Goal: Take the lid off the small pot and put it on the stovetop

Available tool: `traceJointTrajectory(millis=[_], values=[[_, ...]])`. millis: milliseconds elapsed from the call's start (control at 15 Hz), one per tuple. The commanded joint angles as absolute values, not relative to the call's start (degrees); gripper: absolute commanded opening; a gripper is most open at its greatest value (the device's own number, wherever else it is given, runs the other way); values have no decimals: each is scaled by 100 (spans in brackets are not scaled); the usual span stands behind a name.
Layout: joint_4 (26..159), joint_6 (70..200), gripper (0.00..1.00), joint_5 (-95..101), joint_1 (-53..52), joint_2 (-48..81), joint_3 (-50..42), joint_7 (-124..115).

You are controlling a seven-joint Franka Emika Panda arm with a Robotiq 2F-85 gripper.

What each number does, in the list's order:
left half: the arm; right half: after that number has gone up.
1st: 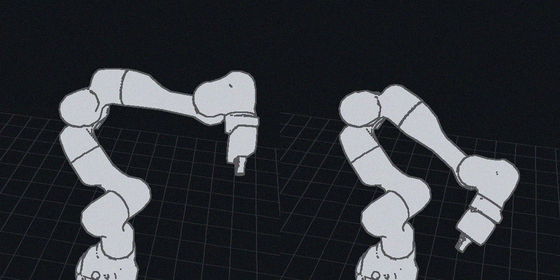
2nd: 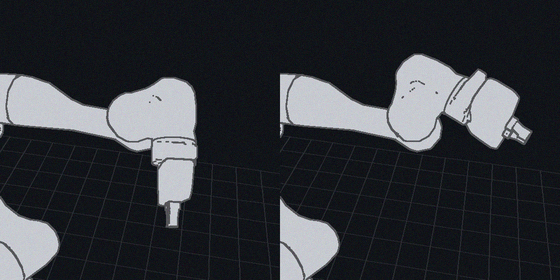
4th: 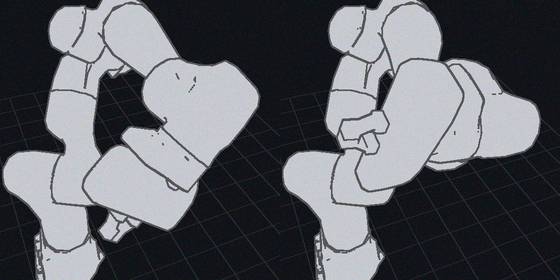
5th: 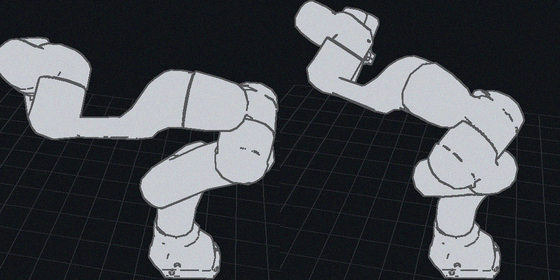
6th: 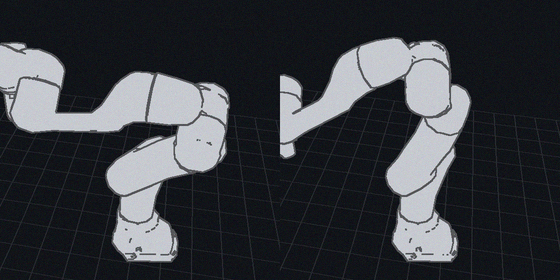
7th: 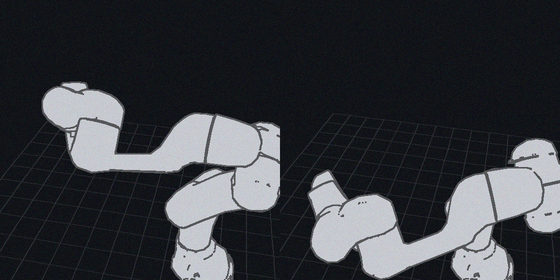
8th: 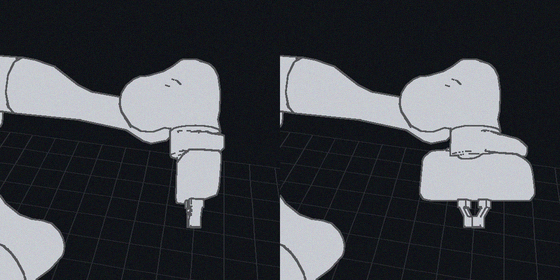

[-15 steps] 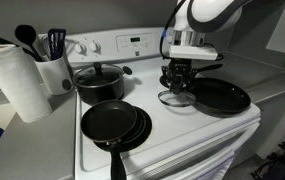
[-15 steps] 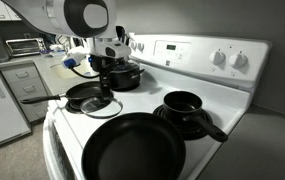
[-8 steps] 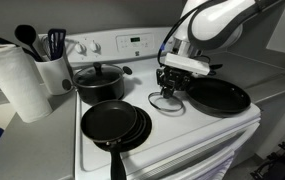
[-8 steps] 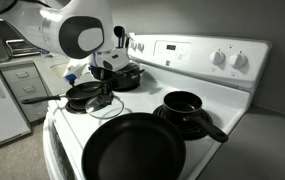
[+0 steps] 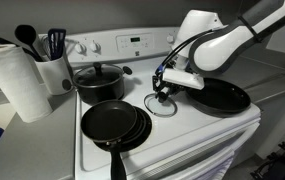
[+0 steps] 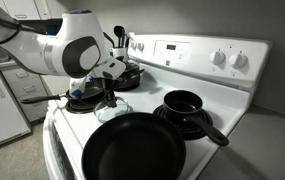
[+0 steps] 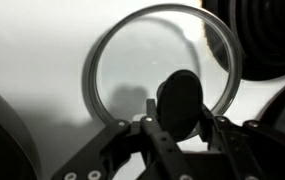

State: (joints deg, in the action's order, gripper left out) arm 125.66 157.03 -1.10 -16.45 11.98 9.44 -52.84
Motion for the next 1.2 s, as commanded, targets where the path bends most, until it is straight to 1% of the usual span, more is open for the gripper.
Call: traceJointTrajectory(millis=[0,267,667,733,800,867,1000,1133], values=[[12552,15972,14,680,-1860,1426,652,-5340],[12422,15533,14,1388,-1911,1529,543,-5053],[12192,14751,14,1110,-1817,1546,668,-4711],[12183,14690,33,1126,-1824,1544,659,-4727],[12154,14638,64,1110,-1816,1551,663,-4713],[12121,14589,65,1100,-1806,1552,657,-4719],[12004,14401,77,1033,-1763,1530,671,-4650],[11858,14232,92,940,-1701,1472,673,-4553]])
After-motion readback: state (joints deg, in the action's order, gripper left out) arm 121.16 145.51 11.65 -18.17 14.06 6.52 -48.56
